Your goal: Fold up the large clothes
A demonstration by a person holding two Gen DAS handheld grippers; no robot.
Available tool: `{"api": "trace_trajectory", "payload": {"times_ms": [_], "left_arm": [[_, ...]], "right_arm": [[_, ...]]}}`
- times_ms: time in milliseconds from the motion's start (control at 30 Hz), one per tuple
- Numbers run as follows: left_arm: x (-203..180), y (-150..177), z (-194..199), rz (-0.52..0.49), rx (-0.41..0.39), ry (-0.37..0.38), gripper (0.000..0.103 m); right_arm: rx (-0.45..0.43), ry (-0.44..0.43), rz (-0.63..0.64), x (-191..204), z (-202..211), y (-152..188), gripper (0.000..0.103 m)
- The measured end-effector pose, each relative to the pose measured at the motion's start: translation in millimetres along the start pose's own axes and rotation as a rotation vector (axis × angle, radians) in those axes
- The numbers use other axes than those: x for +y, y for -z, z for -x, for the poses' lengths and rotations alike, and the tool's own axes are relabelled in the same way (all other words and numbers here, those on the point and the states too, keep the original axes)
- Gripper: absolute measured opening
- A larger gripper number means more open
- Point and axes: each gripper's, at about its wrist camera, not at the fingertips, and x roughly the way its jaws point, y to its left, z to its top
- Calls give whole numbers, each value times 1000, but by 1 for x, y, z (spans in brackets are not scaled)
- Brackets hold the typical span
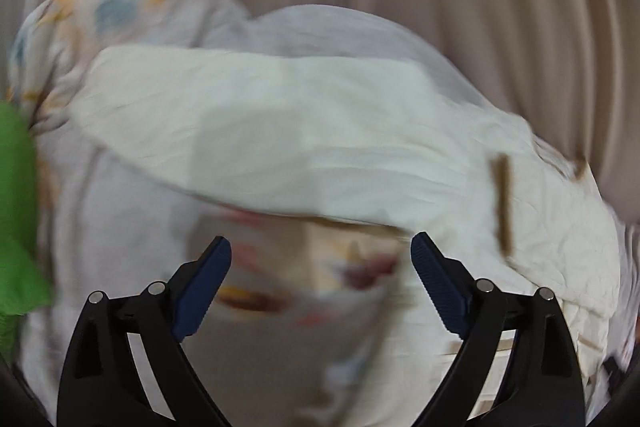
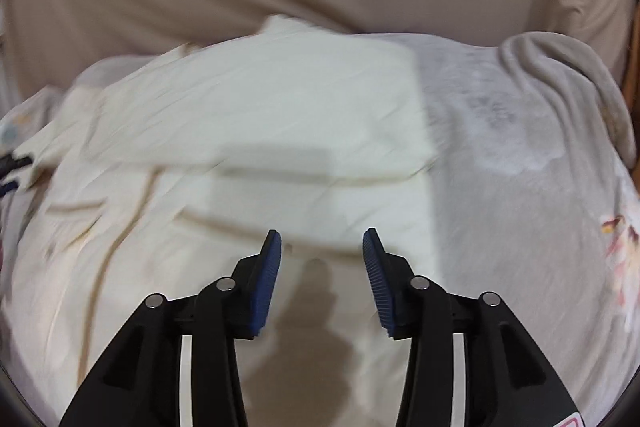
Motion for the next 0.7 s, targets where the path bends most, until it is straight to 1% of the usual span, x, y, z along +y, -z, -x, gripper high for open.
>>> {"api": "trace_trajectory", "payload": {"times_ms": [33, 100, 167, 233, 267, 300, 333, 367, 400, 433, 467, 500, 533, 567, 600, 633, 667, 700], "left_arm": [[29, -6, 2, 68, 3, -6, 89], [75, -16, 3, 174, 15, -17, 89], [116, -25, -1, 267, 21, -39, 89], [150, -34, -7, 349, 15, -71, 88], [162, -39, -12, 375, 19, -63, 87], [171, -42, -18, 390, 34, -58, 82], [177, -46, -25, 408, 55, -50, 81], [178, -49, -32, 417, 69, -39, 79], [178, -52, -40, 418, 84, -25, 71], [178, -55, -46, 411, 98, -21, 55], [175, -56, -53, 399, 112, -26, 43], [171, -58, -57, 386, 118, -29, 17], [165, -62, -57, 362, 111, -41, 11], [156, -66, -50, 331, 81, -50, 7], [145, -71, -43, 292, 52, -59, 5], [130, -78, -28, 237, 1, -85, 4], [115, -84, -13, 197, -41, -88, 4], [97, -89, 4, 157, -83, -74, 4]], "right_arm": [[10, -29, 21, 11, 3, 9, 46], [22, -81, 49, 31, 12, 31, 48], [24, -124, 75, 45, 16, 46, 53], [3, -133, 106, 59, 21, 58, 61], [-8, -125, 120, 63, 21, 63, 63], [-15, -119, 122, 65, 20, 68, 65], [-16, -116, 118, 65, 17, 71, 65], [-7, -120, 110, 64, 15, 71, 65], [-7, -124, 102, 64, 16, 72, 68], [-5, -131, 91, 62, 15, 71, 68], [-3, -136, 85, 62, 14, 72, 69], [-3, -140, 78, 60, 14, 72, 70], [-4, -141, 73, 61, 15, 73, 71], [-4, -139, 73, 61, 15, 74, 71], [-4, -136, 74, 62, 15, 74, 72], [-4, -135, 77, 63, 14, 74, 73], [-4, -137, 78, 63, 14, 74, 74], [-4, -139, 78, 63, 14, 74, 74]]}}
